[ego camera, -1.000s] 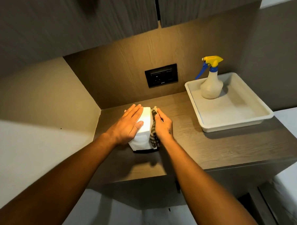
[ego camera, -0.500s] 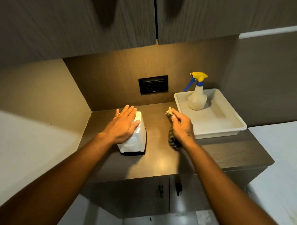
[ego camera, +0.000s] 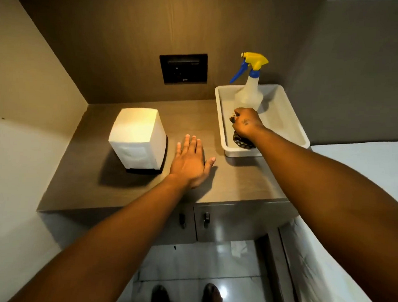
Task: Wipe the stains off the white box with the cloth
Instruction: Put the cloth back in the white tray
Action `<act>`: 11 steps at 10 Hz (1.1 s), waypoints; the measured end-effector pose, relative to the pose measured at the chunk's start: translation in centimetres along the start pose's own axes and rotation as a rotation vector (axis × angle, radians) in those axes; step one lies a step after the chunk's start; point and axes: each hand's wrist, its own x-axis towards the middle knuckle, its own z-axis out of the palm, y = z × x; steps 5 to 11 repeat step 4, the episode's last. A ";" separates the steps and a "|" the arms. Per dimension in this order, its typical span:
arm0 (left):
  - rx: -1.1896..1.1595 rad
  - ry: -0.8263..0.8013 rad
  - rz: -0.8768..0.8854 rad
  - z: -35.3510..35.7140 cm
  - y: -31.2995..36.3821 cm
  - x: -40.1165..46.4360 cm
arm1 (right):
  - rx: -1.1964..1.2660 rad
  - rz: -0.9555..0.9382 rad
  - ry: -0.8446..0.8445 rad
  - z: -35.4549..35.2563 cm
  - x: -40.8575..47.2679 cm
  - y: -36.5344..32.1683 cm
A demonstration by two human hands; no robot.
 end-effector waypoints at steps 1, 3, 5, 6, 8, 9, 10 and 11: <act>-0.029 -0.002 -0.024 1.8 0.3 0.2 | -0.053 0.038 -0.011 1.4 1.2 1.1; -0.037 0.012 -0.061 3.1 0.5 0.5 | -0.267 -0.001 -0.104 3.0 1.8 2.0; -0.048 0.029 -0.079 3.1 0.7 0.4 | -0.203 -0.019 -0.036 2.6 0.7 1.9; -0.048 0.029 -0.079 3.1 0.7 0.4 | -0.203 -0.019 -0.036 2.6 0.7 1.9; -0.048 0.029 -0.079 3.1 0.7 0.4 | -0.203 -0.019 -0.036 2.6 0.7 1.9; -0.048 0.029 -0.079 3.1 0.7 0.4 | -0.203 -0.019 -0.036 2.6 0.7 1.9; -0.048 0.029 -0.079 3.1 0.7 0.4 | -0.203 -0.019 -0.036 2.6 0.7 1.9; -0.048 0.029 -0.079 3.1 0.7 0.4 | -0.203 -0.019 -0.036 2.6 0.7 1.9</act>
